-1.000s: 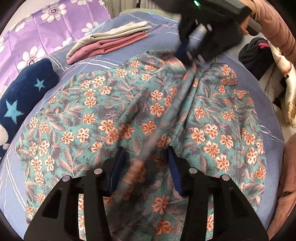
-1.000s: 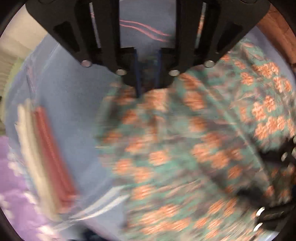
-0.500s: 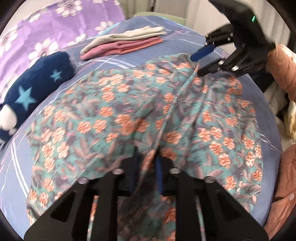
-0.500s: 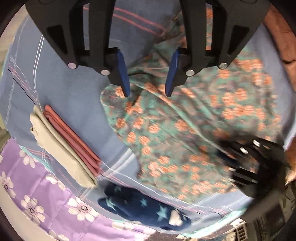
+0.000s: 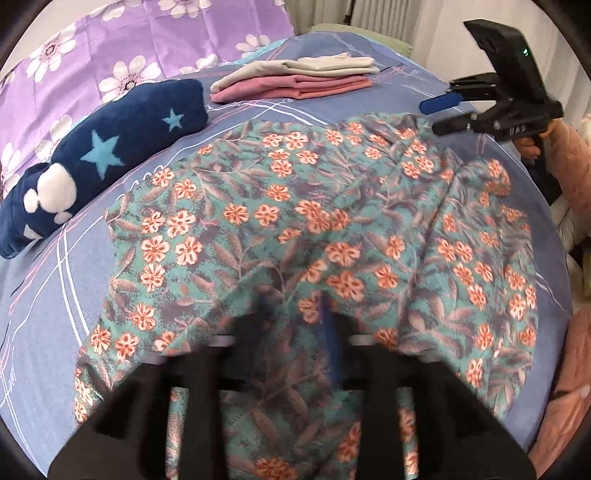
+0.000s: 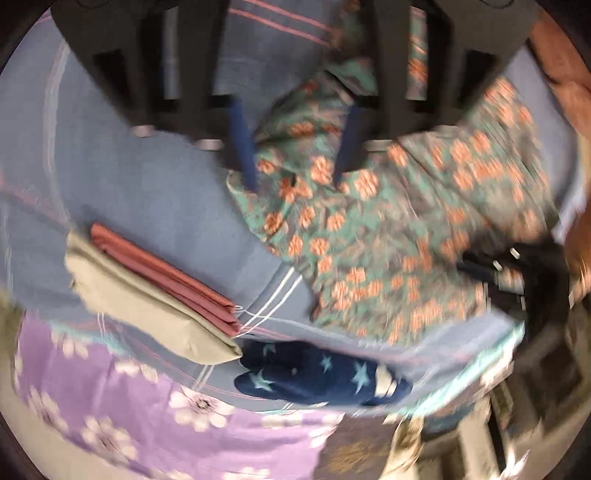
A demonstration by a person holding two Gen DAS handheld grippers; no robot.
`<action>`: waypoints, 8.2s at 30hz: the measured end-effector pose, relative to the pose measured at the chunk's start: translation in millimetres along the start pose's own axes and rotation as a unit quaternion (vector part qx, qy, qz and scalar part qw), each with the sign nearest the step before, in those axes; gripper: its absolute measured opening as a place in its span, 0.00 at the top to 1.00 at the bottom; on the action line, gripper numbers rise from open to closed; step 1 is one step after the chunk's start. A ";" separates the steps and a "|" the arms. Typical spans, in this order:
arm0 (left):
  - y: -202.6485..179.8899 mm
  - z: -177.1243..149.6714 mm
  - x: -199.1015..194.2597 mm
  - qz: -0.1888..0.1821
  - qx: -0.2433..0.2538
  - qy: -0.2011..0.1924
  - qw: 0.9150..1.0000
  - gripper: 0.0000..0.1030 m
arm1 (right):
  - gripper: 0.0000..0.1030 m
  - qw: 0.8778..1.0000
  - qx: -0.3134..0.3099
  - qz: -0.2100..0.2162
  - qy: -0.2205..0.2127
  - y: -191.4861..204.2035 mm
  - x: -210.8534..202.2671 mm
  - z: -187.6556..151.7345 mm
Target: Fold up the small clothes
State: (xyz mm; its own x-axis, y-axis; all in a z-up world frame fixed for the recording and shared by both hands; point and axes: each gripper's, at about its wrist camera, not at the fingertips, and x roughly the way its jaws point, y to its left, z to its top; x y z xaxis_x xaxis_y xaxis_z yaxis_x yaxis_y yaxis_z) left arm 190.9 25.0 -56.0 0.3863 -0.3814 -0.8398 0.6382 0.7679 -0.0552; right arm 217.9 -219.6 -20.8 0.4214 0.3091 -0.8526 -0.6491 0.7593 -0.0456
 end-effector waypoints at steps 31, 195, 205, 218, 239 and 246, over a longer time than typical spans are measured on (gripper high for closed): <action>-24.3 -103.7 -109.5 0.150 -0.127 -0.084 0.977 0.45 | 0.65 0.968 0.228 0.033 -0.103 1.3 -54.2 -105.1; -217.4 79.1 68.6 -0.011 -0.143 0.014 0.990 0.84 | 0.73 0.925 0.339 0.131 -0.108 -72.5 -35.1 -131.4; -226.0 78.5 69.0 -0.002 -0.120 0.014 0.993 0.86 | 0.58 0.947 0.287 0.135 -0.051 -86.3 34.5 -49.2; -228.5 73.5 68.7 -0.058 -0.096 -0.012 0.994 0.92 | 1.00 0.955 0.288 0.009 -0.071 -94.8 47.8 -31.0; -195.0 -27.1 -31.1 -0.057 -0.147 -0.084 0.984 0.62 | 0.91 0.973 0.210 0.072 -0.061 21.6 -19.0 -138.8; -88.4 -122.9 -103.4 0.106 -0.300 -0.124 0.940 0.56 | 0.81 0.962 0.260 -0.055 -0.058 18.3 -42.6 -152.8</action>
State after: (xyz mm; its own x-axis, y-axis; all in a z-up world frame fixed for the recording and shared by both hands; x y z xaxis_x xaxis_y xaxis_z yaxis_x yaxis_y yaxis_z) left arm 12.7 59.8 -30.7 0.6535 -0.2394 -0.7181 0.0691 0.9636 -0.2583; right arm 91.3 -306.4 -64.8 0.5566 0.2500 -0.7923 -0.2050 0.9655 0.1606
